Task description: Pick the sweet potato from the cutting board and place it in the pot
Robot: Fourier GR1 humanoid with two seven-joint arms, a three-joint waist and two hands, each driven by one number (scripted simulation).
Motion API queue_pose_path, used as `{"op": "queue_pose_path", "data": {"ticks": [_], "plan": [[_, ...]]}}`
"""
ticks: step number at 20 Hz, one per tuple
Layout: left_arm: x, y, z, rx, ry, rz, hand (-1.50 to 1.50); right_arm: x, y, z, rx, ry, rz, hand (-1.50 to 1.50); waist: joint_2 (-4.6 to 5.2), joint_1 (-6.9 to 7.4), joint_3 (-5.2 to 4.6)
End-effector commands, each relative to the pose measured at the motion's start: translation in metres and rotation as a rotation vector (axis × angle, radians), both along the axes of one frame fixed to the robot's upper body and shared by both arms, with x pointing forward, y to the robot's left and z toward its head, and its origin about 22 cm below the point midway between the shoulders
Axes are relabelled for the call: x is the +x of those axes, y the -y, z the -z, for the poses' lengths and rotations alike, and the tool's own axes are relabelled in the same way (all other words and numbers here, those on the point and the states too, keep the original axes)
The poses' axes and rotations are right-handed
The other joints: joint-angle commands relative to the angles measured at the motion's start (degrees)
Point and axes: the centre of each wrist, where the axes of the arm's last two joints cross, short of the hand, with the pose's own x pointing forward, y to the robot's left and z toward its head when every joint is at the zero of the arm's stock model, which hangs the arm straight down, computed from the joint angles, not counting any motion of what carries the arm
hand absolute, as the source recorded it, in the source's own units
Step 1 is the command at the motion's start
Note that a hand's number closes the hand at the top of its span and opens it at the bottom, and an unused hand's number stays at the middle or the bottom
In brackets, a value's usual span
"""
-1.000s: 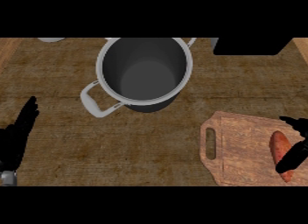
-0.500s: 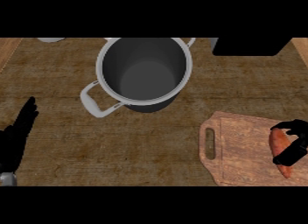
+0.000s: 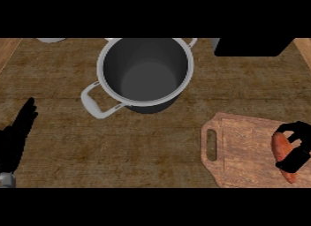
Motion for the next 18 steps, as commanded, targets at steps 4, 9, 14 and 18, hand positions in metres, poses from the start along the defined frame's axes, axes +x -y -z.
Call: {"op": "queue_pose_path", "data": {"ticks": [4, 9, 14, 18], "plan": [[0.008, 0.017, -0.009, 0.001, 0.02, 0.076, 0.0, 0.023, -0.171, -0.015, 0.054, 0.162, -0.192, 1.5, 0.37, 4.73, 0.26], [0.02, 0.038, -0.012, -0.001, 0.034, 0.173, 0.0, 0.033, -0.277, -0.057, 0.006, 0.341, -0.297, 1.5, 1.46, 11.15, -0.14], [0.028, 0.04, -0.014, 0.004, 0.018, 0.176, 0.0, 0.036, -0.33, -0.084, -0.215, 0.549, -0.262, 1.5, 1.06, 10.55, -0.06], [0.031, 0.041, -0.014, 0.005, 0.016, 0.182, 0.0, 0.041, -0.357, -0.117, -0.36, 0.762, -0.211, 1.5, 0.55, 10.14, -0.17]]}}
